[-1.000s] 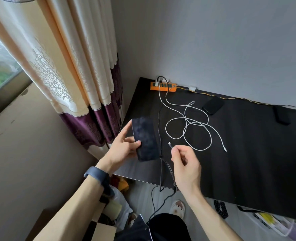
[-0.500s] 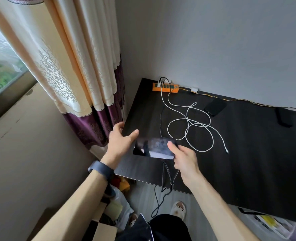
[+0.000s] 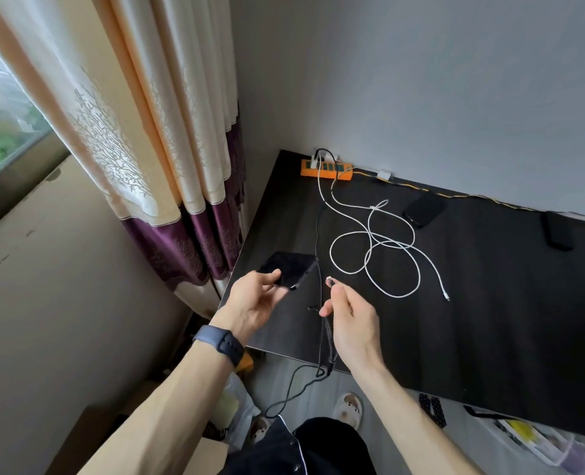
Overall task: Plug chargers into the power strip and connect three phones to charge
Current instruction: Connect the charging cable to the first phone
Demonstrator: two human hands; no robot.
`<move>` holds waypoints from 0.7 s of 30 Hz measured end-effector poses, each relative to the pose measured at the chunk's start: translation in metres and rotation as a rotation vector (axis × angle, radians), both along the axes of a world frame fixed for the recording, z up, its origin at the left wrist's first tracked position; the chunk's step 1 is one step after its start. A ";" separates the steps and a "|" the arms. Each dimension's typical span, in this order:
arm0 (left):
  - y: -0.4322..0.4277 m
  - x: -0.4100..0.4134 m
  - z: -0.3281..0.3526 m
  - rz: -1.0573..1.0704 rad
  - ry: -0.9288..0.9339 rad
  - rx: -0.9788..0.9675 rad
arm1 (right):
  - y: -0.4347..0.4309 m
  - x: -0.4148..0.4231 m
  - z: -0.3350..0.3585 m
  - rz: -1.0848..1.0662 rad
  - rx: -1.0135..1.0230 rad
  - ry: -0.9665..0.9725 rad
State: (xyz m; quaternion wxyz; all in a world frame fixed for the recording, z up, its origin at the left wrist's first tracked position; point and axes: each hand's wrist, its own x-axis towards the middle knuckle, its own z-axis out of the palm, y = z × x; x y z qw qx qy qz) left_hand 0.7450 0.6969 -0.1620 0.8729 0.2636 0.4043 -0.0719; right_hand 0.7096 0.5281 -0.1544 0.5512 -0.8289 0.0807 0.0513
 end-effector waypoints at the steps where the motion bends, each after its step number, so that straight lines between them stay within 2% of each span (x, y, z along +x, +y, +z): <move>1: 0.003 0.000 0.002 -0.012 0.008 -0.012 | -0.001 -0.005 0.003 0.033 -0.053 -0.094; 4: 0.007 -0.001 0.003 -0.034 0.012 -0.022 | 0.002 -0.015 0.010 0.061 -0.108 -0.271; 7: 0.007 -0.003 0.002 -0.024 -0.021 -0.024 | 0.006 -0.016 0.011 0.068 -0.105 -0.340; 21: 0.005 -0.007 0.001 -0.033 -0.106 0.017 | 0.006 -0.010 0.012 0.126 -0.139 -0.274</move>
